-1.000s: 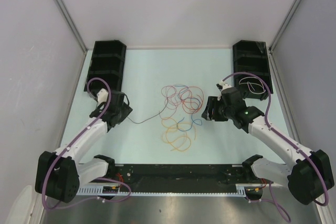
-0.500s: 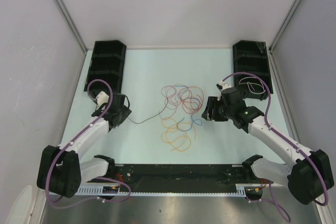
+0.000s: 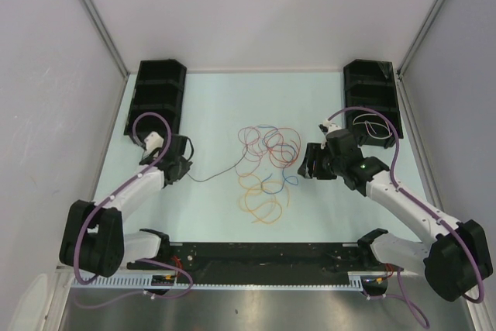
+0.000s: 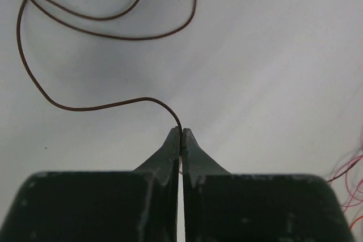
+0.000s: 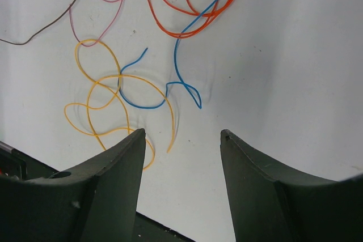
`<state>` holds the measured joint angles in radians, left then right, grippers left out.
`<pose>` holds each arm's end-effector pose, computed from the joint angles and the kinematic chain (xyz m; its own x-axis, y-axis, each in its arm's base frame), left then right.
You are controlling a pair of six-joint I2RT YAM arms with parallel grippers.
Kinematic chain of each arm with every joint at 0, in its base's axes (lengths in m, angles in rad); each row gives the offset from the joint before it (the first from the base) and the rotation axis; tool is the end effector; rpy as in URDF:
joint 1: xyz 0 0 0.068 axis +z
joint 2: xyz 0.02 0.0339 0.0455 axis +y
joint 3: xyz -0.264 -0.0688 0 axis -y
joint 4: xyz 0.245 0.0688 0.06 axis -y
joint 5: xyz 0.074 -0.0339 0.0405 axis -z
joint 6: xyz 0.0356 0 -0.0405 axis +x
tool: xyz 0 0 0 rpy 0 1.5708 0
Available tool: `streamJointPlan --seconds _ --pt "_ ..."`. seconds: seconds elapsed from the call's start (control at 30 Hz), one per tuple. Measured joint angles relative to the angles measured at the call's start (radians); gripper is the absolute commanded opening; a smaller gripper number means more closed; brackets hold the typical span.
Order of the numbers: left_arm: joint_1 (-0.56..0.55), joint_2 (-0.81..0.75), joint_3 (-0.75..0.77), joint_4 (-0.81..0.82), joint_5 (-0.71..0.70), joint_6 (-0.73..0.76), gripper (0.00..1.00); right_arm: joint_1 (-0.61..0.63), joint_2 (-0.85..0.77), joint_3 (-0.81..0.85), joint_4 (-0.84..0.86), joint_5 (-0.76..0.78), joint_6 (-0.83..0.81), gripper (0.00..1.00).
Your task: Untangle the cables
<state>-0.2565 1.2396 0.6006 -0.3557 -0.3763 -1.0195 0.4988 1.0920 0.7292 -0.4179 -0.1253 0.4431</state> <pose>0.2209 -0.0444 0.1754 -0.4609 -0.6982 -0.5478 -0.6688 0.6790 -0.3026 0.1967 0.1122 0.2400 -0.7953 0.0512 -0.6041 -0.2342 0.8931 0.3840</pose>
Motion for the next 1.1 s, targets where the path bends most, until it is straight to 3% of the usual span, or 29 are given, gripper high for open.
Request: streamJointPlan --seconds 0.13,0.37,0.53,0.97,1.1 --pt "0.0 -0.013 0.124 -0.106 -0.013 0.056 0.0 0.0 0.01 0.0 0.0 0.0 0.0 0.6" --pt "0.0 -0.087 0.581 -0.287 -0.019 0.208 0.0 0.0 0.034 -0.001 0.009 -0.001 0.001 0.6" --pt "0.0 -0.076 0.821 -0.413 -0.024 0.307 0.0 0.0 0.056 -0.002 0.03 -0.011 0.006 0.6" --pt "0.0 0.103 1.17 -0.575 0.005 0.498 0.0 0.002 0.075 -0.002 0.058 -0.024 0.019 0.6" --pt "0.001 0.123 1.237 -0.573 0.076 0.517 0.0 0.002 0.075 -0.002 0.057 -0.023 0.019 0.59"
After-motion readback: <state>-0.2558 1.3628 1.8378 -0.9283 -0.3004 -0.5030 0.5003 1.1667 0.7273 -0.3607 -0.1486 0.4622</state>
